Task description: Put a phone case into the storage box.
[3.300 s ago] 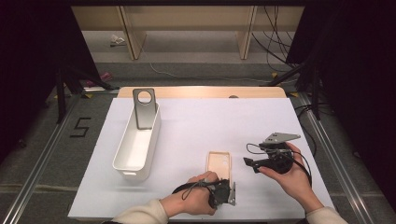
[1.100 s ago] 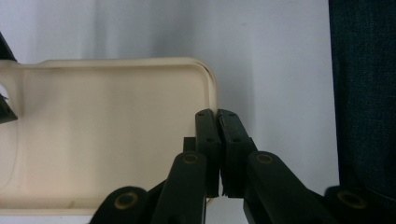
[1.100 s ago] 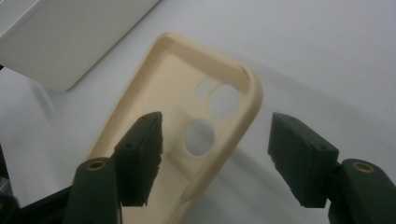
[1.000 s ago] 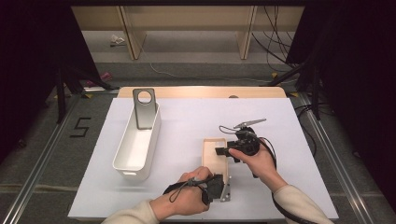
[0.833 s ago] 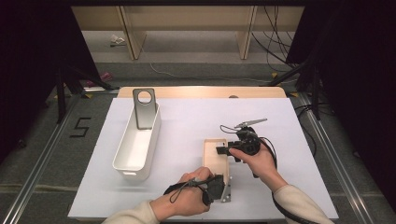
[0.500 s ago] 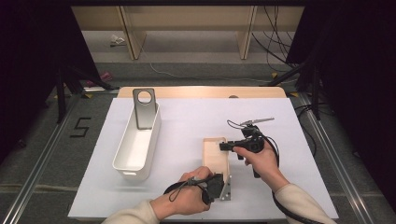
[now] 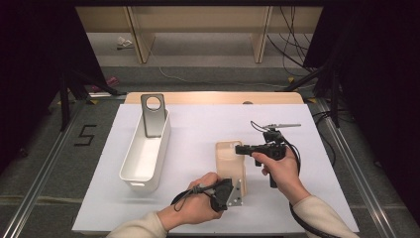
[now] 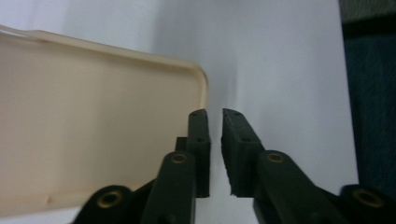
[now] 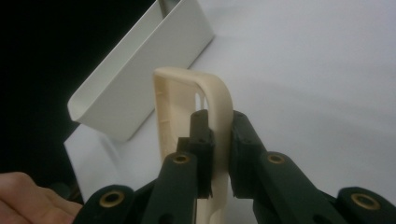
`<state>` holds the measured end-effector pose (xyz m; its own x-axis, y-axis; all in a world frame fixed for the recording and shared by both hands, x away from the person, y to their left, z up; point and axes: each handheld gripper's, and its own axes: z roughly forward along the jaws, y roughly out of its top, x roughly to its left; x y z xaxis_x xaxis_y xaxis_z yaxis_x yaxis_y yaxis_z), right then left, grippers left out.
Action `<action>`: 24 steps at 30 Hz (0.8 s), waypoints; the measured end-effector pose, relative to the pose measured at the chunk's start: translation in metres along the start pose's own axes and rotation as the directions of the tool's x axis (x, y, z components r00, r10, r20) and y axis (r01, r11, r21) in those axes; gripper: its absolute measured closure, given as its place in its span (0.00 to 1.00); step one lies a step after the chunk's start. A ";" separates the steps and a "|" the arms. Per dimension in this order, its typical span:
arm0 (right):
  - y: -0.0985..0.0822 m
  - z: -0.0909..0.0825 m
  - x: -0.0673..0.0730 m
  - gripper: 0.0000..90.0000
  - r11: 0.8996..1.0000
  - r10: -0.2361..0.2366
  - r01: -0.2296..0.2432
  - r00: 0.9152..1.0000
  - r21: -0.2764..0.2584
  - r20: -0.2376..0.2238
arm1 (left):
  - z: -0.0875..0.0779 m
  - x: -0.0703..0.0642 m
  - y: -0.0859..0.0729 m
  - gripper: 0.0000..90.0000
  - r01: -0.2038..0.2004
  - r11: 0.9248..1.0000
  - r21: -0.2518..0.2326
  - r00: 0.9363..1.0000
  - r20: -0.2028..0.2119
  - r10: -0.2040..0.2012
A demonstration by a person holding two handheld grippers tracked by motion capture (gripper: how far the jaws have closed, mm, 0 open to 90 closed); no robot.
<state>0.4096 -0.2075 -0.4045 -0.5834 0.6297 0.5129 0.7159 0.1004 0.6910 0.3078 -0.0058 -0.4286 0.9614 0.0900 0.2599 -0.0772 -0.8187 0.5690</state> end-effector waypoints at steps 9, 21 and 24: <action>0.002 -0.010 0.000 0.91 0.998 0.003 -0.002 1.000 -0.062 0.014 | -0.031 0.007 -0.033 0.46 0.190 0.948 -0.255 0.977 -0.050 -0.209; 0.002 -0.010 0.002 0.91 0.996 -0.018 0.019 1.000 -0.084 0.011 | -0.050 0.016 -0.078 0.28 0.399 0.834 -0.381 0.886 -0.076 -0.458; 0.002 -0.010 0.003 0.91 0.996 -0.026 0.027 1.000 -0.088 0.008 | -0.052 0.018 -0.082 0.29 0.414 0.810 -0.414 0.869 -0.084 -0.487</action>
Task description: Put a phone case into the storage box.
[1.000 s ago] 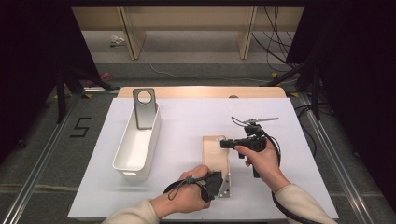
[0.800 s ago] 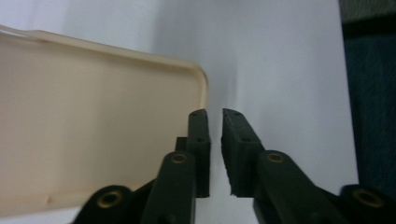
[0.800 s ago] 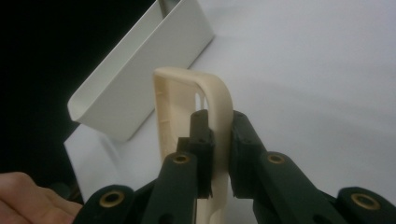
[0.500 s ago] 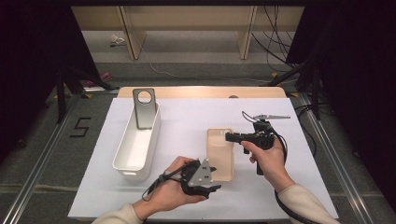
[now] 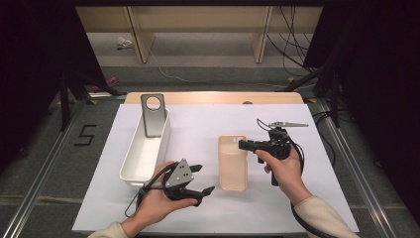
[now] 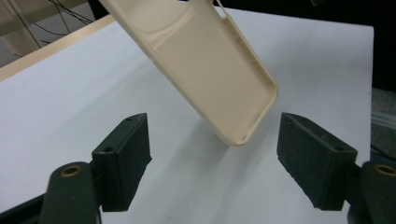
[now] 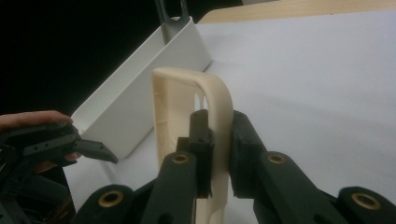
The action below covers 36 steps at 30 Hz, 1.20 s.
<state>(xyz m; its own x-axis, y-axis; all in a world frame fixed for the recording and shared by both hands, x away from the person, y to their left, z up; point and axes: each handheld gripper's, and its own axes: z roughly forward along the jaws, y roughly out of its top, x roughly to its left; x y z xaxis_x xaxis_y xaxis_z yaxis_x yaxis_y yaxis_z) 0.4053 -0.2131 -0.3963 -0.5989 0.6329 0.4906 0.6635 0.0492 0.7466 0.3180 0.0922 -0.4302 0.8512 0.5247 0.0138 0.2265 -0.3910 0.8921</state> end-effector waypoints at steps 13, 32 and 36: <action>-0.002 0.000 0.003 0.91 1.000 -0.015 0.014 1.000 -0.014 -0.006 | -0.004 0.010 -0.001 0.33 0.072 0.996 -0.045 0.996 -0.049 -0.074; -0.004 0.001 0.006 0.91 0.999 -0.030 0.030 1.000 -0.028 -0.003 | -0.002 0.021 0.016 0.36 0.129 0.987 -0.094 0.989 -0.053 -0.134; -0.004 0.001 0.006 0.91 0.999 -0.030 0.030 1.000 -0.031 -0.001 | 0.003 0.025 0.027 0.37 0.145 0.983 -0.114 0.987 -0.059 -0.152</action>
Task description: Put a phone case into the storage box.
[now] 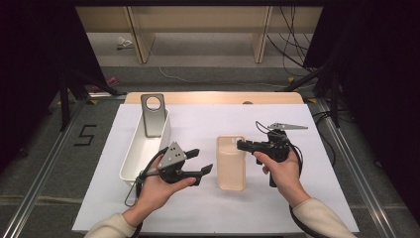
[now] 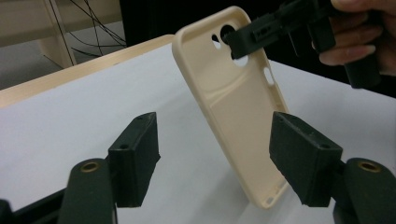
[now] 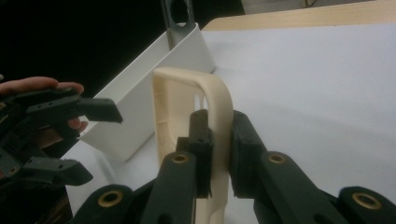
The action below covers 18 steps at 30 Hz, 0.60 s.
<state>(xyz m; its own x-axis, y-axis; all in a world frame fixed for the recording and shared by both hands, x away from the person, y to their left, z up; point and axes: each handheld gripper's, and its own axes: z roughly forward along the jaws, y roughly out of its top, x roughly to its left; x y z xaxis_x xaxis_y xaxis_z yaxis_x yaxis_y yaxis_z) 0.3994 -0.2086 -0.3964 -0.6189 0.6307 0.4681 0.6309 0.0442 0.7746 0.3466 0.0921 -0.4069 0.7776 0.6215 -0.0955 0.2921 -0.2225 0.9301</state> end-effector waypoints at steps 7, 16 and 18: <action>0.000 0.000 0.000 0.91 1.000 -0.001 0.001 1.000 -0.002 0.002 | 0.017 -0.001 0.016 0.41 0.012 1.000 -0.005 1.000 -0.012 -0.012; 0.001 -0.001 0.000 0.91 1.000 0.001 -0.001 1.000 -0.011 -0.002 | 0.027 0.003 0.024 0.46 0.029 0.999 -0.016 0.999 -0.028 -0.029; 0.001 -0.001 0.001 0.91 1.000 0.000 0.000 1.000 -0.014 -0.001 | 0.029 0.003 0.025 0.46 0.034 0.999 -0.016 0.999 -0.029 -0.034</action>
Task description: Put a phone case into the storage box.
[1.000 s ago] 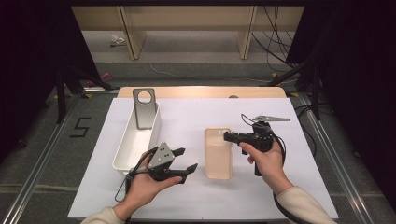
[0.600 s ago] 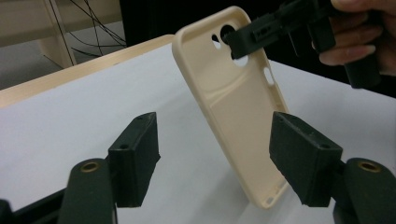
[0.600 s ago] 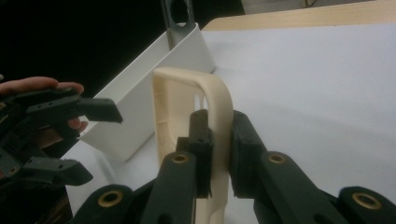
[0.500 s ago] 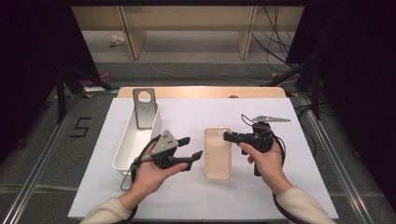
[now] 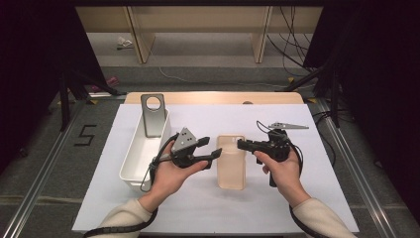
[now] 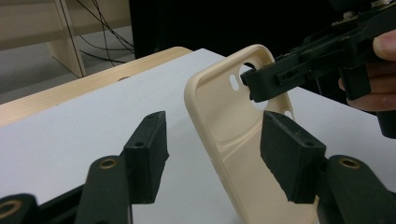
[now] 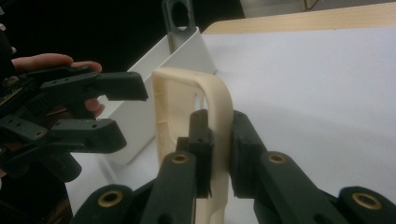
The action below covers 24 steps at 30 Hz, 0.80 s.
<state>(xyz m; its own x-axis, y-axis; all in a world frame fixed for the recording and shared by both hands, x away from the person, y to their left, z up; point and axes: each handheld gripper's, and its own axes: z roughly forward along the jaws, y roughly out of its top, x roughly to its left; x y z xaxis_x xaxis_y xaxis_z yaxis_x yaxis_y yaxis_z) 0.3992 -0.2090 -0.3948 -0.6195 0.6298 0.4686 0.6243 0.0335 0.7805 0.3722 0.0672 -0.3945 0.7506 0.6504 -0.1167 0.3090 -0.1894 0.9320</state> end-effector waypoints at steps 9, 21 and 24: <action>0.001 0.000 0.001 0.91 1.000 0.002 -0.002 1.000 -0.006 -0.003 | 0.006 0.004 0.002 0.55 0.028 1.000 -0.011 1.000 0.012 -0.028; 0.001 0.000 0.001 0.91 1.000 0.000 0.000 1.000 -0.009 -0.005 | 0.013 0.006 0.002 0.70 0.067 0.998 -0.003 0.998 0.008 -0.067; 0.001 0.000 0.001 0.91 1.000 -0.001 0.001 1.000 -0.010 -0.004 | 0.014 0.006 0.003 0.72 0.076 0.997 -0.001 0.997 0.006 -0.076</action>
<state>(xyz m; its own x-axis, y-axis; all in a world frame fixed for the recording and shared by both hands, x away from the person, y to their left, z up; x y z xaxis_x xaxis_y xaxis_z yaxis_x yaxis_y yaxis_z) 0.3990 -0.2078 -0.3935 -0.6221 0.6264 0.4697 0.6191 0.0264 0.7849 0.3856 0.0599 -0.3973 0.7283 0.6586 -0.1891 0.3645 -0.1387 0.9208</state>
